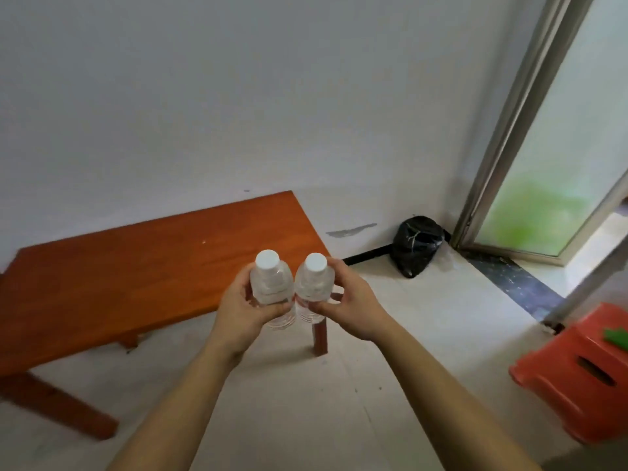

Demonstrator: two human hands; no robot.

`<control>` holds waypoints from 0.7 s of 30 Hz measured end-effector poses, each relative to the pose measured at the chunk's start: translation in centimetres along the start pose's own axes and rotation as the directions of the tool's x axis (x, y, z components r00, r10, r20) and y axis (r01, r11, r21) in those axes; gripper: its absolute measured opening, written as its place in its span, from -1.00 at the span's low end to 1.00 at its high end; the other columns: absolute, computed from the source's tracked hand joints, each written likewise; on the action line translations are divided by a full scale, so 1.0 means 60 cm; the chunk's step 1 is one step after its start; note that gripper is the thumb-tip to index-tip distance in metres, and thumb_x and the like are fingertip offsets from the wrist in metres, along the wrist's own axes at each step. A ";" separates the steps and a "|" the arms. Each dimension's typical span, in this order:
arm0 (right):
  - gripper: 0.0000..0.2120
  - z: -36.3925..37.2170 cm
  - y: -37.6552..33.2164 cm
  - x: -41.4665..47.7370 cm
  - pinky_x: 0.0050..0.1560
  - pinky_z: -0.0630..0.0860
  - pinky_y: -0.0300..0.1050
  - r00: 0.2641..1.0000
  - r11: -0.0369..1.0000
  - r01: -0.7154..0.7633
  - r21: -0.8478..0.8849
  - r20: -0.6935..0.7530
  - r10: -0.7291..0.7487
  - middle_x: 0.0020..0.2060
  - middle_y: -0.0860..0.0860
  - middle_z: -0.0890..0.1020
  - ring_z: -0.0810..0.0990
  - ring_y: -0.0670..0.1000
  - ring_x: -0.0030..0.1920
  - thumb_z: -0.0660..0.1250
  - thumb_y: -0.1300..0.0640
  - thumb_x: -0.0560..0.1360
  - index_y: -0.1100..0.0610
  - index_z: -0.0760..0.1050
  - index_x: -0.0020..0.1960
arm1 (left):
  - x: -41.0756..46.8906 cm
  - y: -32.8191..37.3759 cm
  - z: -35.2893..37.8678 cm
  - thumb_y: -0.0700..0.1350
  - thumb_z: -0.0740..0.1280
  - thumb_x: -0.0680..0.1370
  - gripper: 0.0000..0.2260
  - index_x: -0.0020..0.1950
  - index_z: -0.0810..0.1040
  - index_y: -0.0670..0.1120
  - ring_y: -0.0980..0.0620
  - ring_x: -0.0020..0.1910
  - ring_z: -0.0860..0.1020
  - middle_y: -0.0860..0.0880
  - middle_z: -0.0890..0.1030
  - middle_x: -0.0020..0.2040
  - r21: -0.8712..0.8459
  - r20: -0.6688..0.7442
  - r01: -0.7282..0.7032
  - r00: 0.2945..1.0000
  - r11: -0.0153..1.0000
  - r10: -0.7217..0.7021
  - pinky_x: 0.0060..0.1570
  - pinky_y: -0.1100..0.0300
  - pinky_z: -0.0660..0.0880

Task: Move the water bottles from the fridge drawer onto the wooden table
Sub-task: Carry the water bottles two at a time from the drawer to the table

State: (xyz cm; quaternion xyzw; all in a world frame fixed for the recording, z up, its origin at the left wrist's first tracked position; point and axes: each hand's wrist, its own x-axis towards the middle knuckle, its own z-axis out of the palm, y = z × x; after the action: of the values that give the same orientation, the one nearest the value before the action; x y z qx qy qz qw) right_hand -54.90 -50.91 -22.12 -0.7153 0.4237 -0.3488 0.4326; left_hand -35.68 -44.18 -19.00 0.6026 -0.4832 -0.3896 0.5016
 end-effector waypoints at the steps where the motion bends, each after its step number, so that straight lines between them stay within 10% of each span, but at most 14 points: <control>1: -0.31 0.038 -0.014 0.033 0.24 0.51 -0.18 1.000 1.000 0.016 0.017 0.011 -0.016 0.24 -0.29 0.51 0.49 -0.19 0.27 0.56 -0.07 0.37 -0.20 0.32 0.40 | 0.016 -0.006 -0.043 -0.28 0.59 0.32 -0.33 0.32 0.45 0.13 0.12 0.13 0.56 0.13 0.59 0.16 -0.005 -0.039 0.001 0.999 1.000 -0.001 0.01 0.23 0.51; 21: -0.27 0.539 -0.044 0.670 0.24 0.54 -0.13 0.905 0.987 0.102 0.126 0.399 -0.144 0.24 -0.23 0.50 0.50 -0.14 0.26 0.55 0.06 0.42 -0.06 0.26 0.47 | 0.453 -0.178 -0.580 -0.21 0.62 0.30 -0.29 0.36 0.43 0.12 0.12 0.17 0.55 0.17 0.57 0.20 0.118 -0.401 0.168 0.910 0.979 -0.108 0.14 0.08 0.50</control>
State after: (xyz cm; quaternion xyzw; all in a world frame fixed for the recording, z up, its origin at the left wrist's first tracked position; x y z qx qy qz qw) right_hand -10.11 -76.23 -26.78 -0.7744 0.2599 -0.2400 0.5245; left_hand 5.81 -62.38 -22.32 0.7371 -0.3567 -0.2583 0.5126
